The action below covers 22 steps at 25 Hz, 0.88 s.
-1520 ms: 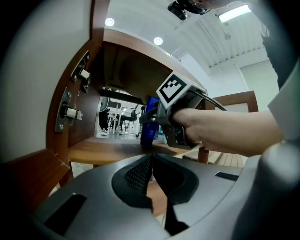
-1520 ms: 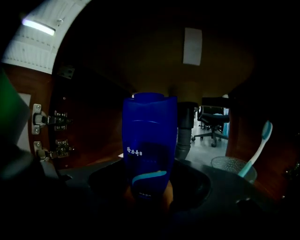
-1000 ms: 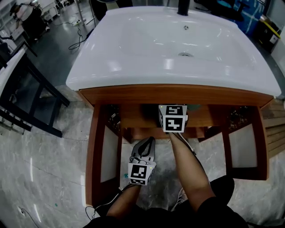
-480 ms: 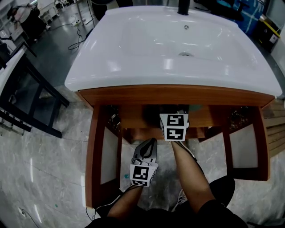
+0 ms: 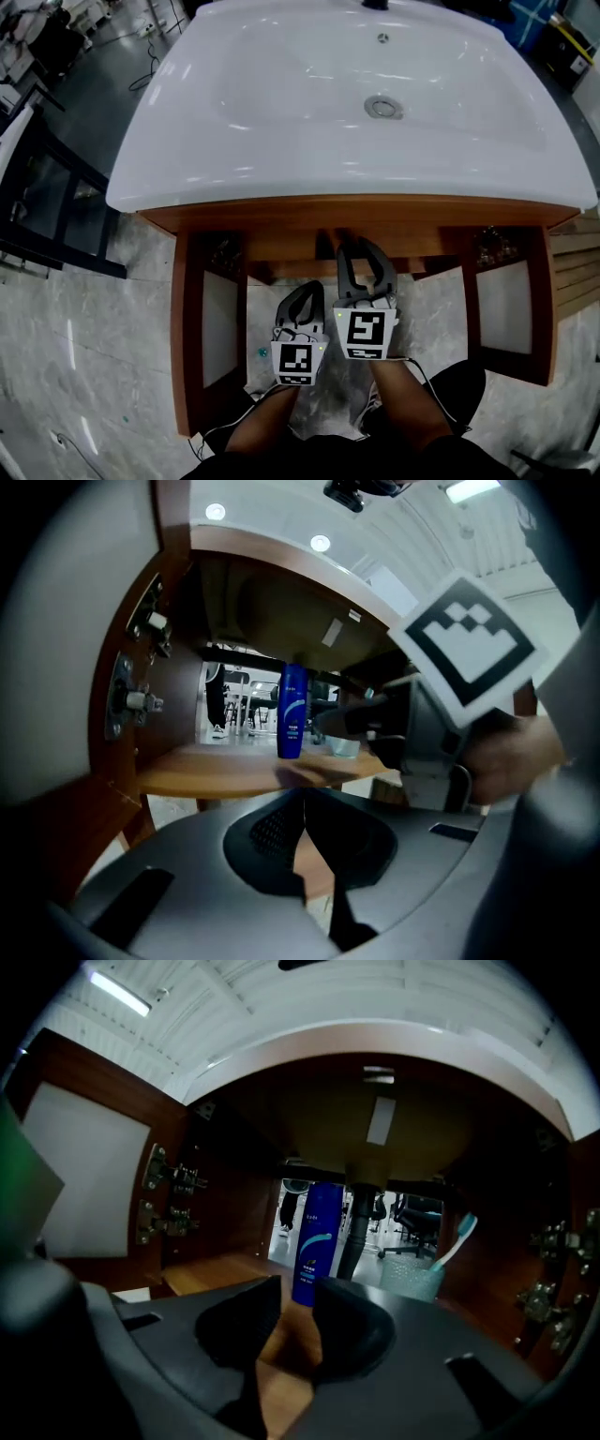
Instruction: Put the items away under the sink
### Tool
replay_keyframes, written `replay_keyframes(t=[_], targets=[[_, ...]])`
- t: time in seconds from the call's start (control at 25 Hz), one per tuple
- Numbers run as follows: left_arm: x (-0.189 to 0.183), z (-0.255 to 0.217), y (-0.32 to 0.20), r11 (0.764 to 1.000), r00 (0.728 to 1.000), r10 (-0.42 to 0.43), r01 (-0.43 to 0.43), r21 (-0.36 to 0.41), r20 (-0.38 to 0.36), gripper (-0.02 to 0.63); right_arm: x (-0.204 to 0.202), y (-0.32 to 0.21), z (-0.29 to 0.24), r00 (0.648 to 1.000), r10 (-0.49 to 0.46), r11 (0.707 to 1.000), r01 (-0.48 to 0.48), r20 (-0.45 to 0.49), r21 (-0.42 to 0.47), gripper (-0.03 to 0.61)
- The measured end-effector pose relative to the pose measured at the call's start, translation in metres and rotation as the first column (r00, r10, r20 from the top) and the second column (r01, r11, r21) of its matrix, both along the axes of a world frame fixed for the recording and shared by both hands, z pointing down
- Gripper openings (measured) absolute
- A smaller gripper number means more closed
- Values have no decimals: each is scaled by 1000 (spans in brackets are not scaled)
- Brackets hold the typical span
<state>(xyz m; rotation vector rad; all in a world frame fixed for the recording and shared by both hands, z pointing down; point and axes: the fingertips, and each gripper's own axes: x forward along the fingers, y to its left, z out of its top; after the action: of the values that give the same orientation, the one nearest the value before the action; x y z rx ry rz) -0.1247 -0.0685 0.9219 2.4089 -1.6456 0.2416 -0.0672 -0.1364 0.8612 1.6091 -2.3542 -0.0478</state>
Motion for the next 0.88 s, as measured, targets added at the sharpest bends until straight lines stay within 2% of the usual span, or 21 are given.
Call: replay_keyframes(t=[0.08, 0.12, 0.24, 0.4, 0.56, 0.76, 0.88], targets=[[0, -26, 2, 1000, 1000, -20, 20, -7, -2, 21, 5, 18, -13, 1000, 1, 1000, -1, 7, -1, 43], [0, -43, 4, 1000, 1000, -23, 23, -5, -12, 21, 7, 25, -24, 1000, -7, 1000, 7, 22, 2, 26], [2, -98, 16, 1000, 999, -12, 12, -7, -51, 21, 8, 52, -76, 993, -75, 997, 74, 95, 8, 20], [3, -187, 31, 1000, 999, -8, 8, -12, -52, 21, 20, 86, -163, 980, -123, 992, 127, 158, -20, 20], [8, -291, 38, 1000, 1000, 3, -3, -3, -22, 21, 41, 102, -257, 979, -120, 990, 130, 162, -51, 20], [20, -422, 58, 1000, 999, 22, -22, -19, -32, 21, 69, 124, -371, 982, -121, 989, 131, 142, -63, 20], [22, -484, 70, 999, 997, 54, -54, 3, -48, 21, 79, 133, -428, 985, -125, 989, 133, 119, -60, 20]])
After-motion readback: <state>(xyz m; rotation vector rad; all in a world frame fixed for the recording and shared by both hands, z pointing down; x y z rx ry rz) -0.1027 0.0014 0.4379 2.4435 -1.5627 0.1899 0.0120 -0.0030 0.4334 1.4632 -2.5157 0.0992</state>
